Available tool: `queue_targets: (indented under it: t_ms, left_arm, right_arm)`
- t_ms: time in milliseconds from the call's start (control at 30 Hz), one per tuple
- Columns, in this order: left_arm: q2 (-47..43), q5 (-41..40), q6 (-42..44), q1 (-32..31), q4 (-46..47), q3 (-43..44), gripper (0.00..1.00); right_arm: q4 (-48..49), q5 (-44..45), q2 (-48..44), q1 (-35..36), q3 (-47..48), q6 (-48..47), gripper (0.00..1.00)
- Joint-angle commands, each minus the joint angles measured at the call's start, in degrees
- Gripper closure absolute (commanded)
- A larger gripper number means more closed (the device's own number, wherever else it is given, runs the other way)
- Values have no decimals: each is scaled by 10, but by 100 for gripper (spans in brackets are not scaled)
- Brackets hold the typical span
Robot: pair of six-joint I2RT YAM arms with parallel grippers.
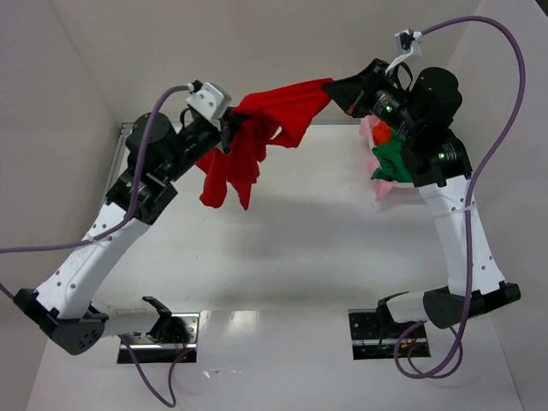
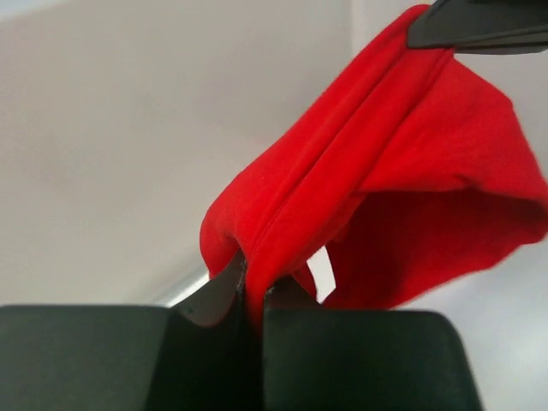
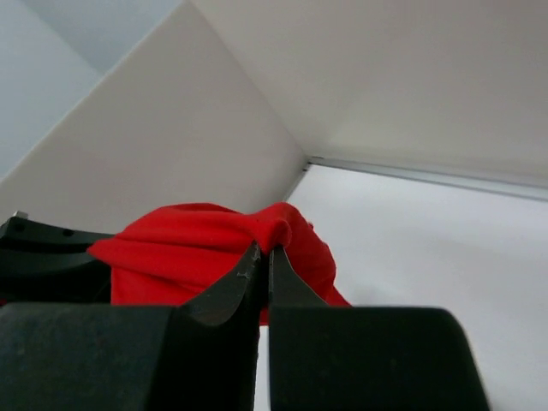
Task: Fold and stack the t-shirts
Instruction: Move the tshirt to the center of the board
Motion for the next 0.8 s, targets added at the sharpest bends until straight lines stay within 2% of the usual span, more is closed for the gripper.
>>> queue_targets:
  t_ms: [0,167,300,400,500,667,767]
  left_arm:
    - [-54,-132,46,17,13,34,99]
    - [-66,-133,41,22,7,-1,87]
    - [-66,-107,5,22,7,-31,87]
    - [-60,-27,-17,22,-9,-51,79]
    - [-60,23,-37,22,-9,-90,80]
    - [-66,108,-54,22,-54,-143,77]
    - [-77,169,-68,22,-54,-190,66]
  right_arm:
    - [66,78,3,-26,55,-26,100]
    - [78,65,8,-26,55,-21,100]
    - [83,40,8,-26,50,-15,100]
    - [83,35,8,-26,50,-15,100]
    - [73,42,8,-26,65,-23,100]
    - [68,56,14,-26,65,-29,100]
    - [77,50,14,-26,48,-29,100]
